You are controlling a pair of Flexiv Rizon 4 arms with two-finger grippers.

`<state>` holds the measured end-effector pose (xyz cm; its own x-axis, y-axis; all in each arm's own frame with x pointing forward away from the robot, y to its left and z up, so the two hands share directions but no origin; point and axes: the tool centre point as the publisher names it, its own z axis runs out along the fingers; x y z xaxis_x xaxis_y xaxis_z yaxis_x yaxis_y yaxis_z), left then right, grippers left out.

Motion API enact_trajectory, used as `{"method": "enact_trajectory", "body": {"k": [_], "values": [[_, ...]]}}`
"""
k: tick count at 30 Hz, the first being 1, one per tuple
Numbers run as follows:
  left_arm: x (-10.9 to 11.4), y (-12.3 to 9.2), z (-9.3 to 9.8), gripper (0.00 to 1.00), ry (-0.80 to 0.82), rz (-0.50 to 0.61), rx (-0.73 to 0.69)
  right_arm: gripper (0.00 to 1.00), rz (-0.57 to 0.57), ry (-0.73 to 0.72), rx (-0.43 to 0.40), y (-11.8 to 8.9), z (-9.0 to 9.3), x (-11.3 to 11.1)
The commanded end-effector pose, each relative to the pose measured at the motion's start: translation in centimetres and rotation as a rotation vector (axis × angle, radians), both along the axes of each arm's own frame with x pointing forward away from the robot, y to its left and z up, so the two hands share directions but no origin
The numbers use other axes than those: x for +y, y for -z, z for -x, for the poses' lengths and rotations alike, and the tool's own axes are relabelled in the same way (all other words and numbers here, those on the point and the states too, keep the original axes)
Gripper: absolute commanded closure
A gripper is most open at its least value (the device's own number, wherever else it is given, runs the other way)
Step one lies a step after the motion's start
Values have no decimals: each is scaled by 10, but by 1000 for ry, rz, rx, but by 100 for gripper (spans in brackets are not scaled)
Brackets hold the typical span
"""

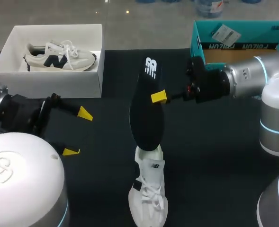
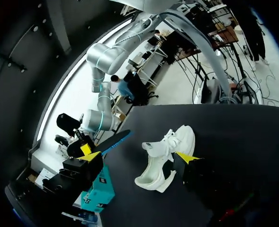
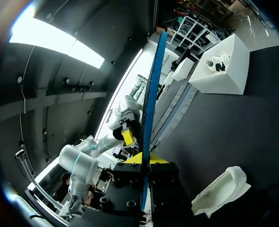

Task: Take the shoe out of the shoebox, open the shoe tongue, remove and reinsert the insole, then place the shoe into the shoebox

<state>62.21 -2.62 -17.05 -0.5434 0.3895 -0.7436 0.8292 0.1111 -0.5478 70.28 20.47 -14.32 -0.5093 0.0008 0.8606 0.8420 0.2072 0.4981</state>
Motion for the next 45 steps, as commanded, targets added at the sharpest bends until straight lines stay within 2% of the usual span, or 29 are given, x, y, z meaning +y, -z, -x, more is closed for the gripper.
{"method": "enact_trajectory", "body": {"k": [1, 11, 15, 19, 23, 28, 30, 41, 45], "values": [[13, 0, 19, 0, -200, -201, 82, 100, 2, 1, 1, 0, 0, 2], [40, 37, 16, 0, -163, -271, 319, 100, 2, 1, 1, 0, 0, 2], [44, 48, 4, 0, -204, -281, 350, 100, 2, 1, 1, 0, 0, 2], [47, 49, -16, 0, -217, -275, 366, 100, 2, 1, 1, 0, 0, 2], [53, 52, -33, 0, -236, -332, 376, 100, 2, 1, 1, 0, 0, 2], [66, 64, -44, 0, -277, -390, 396, 100, 2, 1, 1, 0, 0, 2], [71, 68, -45, 0, -293, -418, 411, 100, 2, 1, 1, 0, 0, 2], [71, 68, -45, 0, -293, -418, 411, 100, 2, 1, 1, 0, 0, 2], [71, 68, -45, 0, -293, -418, 411, 100, 14, 4, -2, 9, -10, 2]]}}
